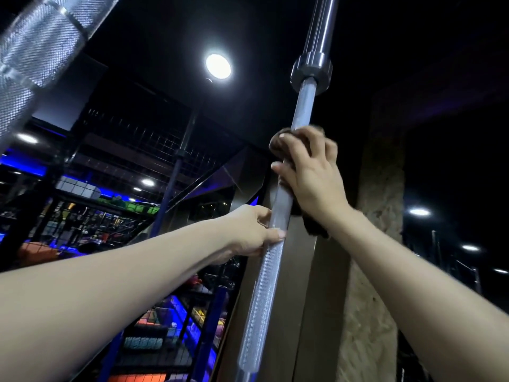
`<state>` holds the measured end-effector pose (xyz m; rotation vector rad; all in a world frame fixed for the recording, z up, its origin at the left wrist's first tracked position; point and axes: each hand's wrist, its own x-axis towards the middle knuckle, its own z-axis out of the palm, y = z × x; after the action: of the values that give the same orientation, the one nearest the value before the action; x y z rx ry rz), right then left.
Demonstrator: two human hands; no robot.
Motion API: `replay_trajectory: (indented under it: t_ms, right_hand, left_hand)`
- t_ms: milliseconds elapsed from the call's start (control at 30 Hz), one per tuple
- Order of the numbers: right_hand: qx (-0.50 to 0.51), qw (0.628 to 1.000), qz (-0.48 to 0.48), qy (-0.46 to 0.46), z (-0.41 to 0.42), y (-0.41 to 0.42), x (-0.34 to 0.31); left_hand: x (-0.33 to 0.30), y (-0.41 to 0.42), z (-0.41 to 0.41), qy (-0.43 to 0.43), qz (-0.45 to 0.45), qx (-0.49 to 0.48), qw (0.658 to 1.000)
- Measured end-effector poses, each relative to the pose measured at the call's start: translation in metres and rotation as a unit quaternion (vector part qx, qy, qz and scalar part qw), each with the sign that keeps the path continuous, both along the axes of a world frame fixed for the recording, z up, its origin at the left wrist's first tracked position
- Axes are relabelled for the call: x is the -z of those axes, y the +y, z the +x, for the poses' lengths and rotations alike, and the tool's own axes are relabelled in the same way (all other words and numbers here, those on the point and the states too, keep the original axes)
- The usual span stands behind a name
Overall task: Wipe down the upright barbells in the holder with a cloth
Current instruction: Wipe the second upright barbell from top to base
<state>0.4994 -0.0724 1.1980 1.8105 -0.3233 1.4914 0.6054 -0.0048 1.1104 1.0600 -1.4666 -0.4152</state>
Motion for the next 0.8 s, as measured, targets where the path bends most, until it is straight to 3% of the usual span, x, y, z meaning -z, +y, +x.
replay_trajectory:
  t_ms: [100, 333, 567, 700, 800]
  right_hand:
    - [0.017, 0.999, 0.037, -0.015, 0.002, 0.005, -0.024]
    - [-0.008, 0.999, -0.037, 0.021, 0.0, -0.01, 0.038]
    - [0.031, 0.999, 0.026, -0.016, 0.006, 0.006, -0.051]
    - [-0.001, 0.998, 0.045, -0.035, 0.011, 0.005, -0.02]
    - [-0.014, 0.998, 0.062, 0.003, 0.005, 0.007, 0.009]
  left_hand:
    - [-0.001, -0.002, 0.0, -0.005, 0.003, -0.003, 1.0]
    - [0.0, 0.0, 0.002, -0.005, -0.003, 0.004, 1.0]
    - [0.0, -0.003, 0.005, -0.013, -0.003, -0.001, 1.0]
    - [0.0, -0.003, 0.007, -0.012, 0.003, -0.015, 1.0]
    - [0.0, 0.001, 0.002, -0.021, 0.001, -0.036, 0.999]
